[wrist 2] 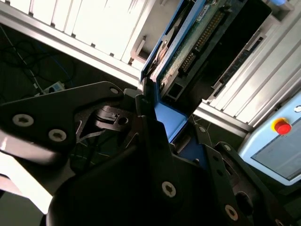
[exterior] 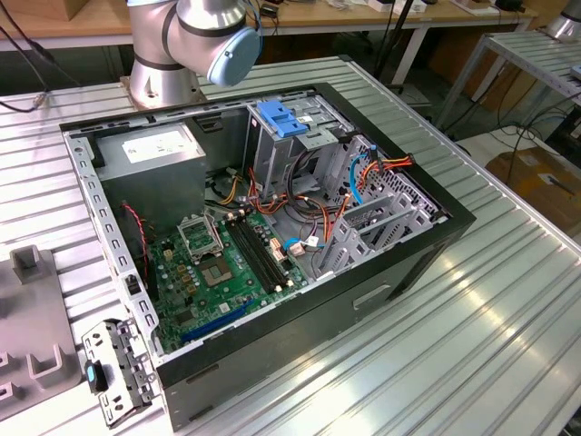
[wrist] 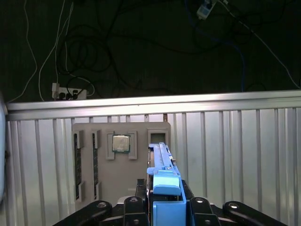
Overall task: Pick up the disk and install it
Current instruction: 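Pick up the disk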
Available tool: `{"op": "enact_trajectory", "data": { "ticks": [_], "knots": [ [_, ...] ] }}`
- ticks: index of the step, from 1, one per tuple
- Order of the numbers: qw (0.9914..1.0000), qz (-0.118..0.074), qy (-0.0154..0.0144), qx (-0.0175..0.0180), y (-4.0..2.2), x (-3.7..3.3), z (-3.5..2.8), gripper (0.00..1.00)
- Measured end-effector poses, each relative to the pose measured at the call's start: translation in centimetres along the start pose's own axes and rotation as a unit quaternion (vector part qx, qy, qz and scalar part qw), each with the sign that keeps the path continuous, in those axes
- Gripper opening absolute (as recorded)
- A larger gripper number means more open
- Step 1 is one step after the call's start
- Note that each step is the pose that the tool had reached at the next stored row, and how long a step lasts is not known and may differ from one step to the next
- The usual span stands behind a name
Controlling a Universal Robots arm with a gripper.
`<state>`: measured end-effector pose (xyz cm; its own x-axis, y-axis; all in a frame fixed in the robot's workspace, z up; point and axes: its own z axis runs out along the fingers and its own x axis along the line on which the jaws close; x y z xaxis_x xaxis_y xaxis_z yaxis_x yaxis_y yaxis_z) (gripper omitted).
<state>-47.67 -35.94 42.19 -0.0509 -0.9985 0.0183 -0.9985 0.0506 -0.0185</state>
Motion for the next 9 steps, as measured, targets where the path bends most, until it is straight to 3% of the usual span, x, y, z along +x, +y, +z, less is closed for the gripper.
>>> {"op": "enact_trajectory", "data": {
  "ticks": [9],
  "knots": [
    [1.00000, 0.000, 0.0000, -0.0008, -0.02, 0.02, -0.78, 0.37]
  ]
}}
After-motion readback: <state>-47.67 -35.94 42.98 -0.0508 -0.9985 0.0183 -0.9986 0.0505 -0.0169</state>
